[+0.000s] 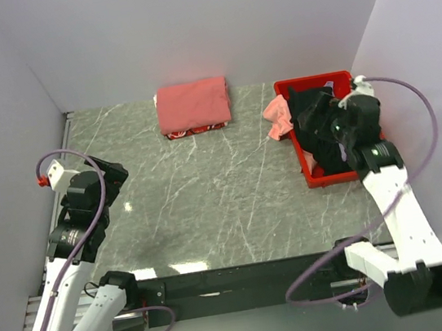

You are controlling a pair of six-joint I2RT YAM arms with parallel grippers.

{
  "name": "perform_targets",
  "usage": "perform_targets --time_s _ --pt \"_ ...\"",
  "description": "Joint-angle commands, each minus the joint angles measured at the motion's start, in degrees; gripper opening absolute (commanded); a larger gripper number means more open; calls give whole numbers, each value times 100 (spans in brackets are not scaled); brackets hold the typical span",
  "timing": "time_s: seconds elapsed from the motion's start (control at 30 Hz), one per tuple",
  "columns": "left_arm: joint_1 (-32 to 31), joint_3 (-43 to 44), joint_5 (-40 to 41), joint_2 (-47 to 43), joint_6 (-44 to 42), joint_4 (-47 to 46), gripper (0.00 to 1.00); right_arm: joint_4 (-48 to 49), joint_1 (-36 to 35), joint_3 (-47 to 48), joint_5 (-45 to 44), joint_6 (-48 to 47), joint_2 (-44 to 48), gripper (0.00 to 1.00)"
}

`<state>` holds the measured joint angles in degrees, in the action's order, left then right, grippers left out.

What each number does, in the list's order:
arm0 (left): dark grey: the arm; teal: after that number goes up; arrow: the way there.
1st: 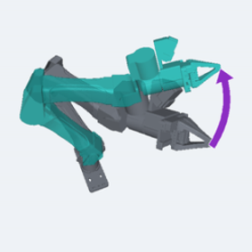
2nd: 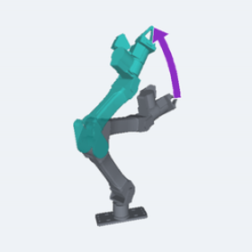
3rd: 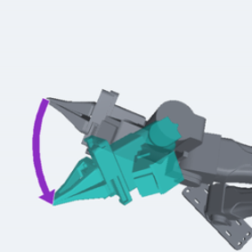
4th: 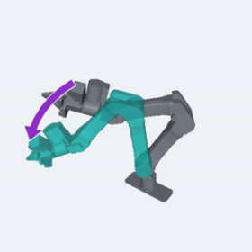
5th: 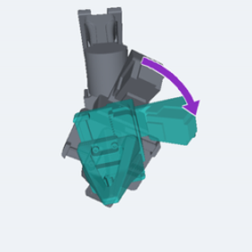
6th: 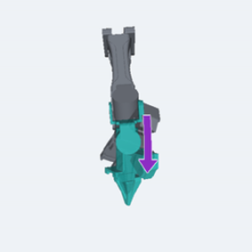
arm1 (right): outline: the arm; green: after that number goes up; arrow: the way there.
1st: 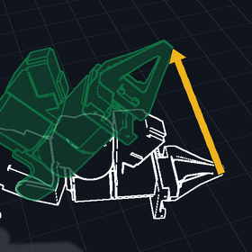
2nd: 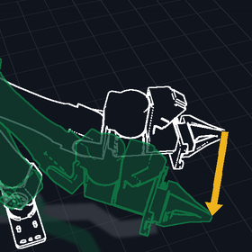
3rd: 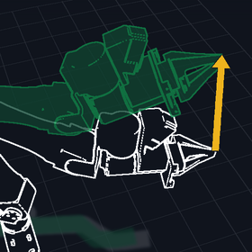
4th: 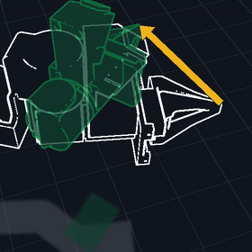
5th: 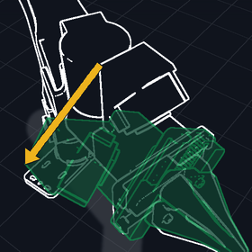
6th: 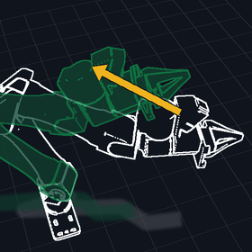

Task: Fold and stack the t-shirts
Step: Grab the tshirt from the pile

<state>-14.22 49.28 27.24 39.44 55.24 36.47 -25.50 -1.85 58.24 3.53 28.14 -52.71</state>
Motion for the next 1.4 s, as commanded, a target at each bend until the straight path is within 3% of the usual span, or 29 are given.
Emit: perform_targets --time_s 0.0,0.1,0.33,0.5,0.67,0.8,0.9,0.93,1.0,1.03,1.1,1.37 --pt "7 -6 -61 -94 -49 -157 99 273 18 319 297 -203 -686 99" --pt "7 -41 -53 -112 -23 -158 99 247 18 723 148 -317 -1486 98" --pt "-2 -59 -18 -112 21 -123 99 -68 9 1821 -1150 -642 -3357 92" --pt "-2 -85 -114 -16 -31 -184 99 -333 18 2288 -1486 -924 -4324 81" --pt "-2 -102 -79 64 13 -158 100 -1194 18 2798 -2119 -784 -5047 73" --pt "-2 -94 -70 125 22 -166 99 -1099 26 2483 -1902 -705 -5022 67" --pt "-2 -102 -79 169 22 -175 99 -940 18 2289 -1786 -635 -4899 47" --pt "-2 -94 -79 169 13 -158 100 -957 18 2315 -1777 -608 -4863 34" --pt "-2 -76 -79 178 13 -149 99 -1010 18 2359 -1794 -538 -4741 20" --pt "-2 -76 -70 187 13 -149 99 -1019 18 2368 -1812 -520 -4688 9" --pt "-2 -94 -53 169 30 -149 100 -1045 18 2385 -1891 -442 -4478 0" --pt "-2 -137 -88 46 13 -219 99 -1511 26 2973 -2479 -406 -3783 0"
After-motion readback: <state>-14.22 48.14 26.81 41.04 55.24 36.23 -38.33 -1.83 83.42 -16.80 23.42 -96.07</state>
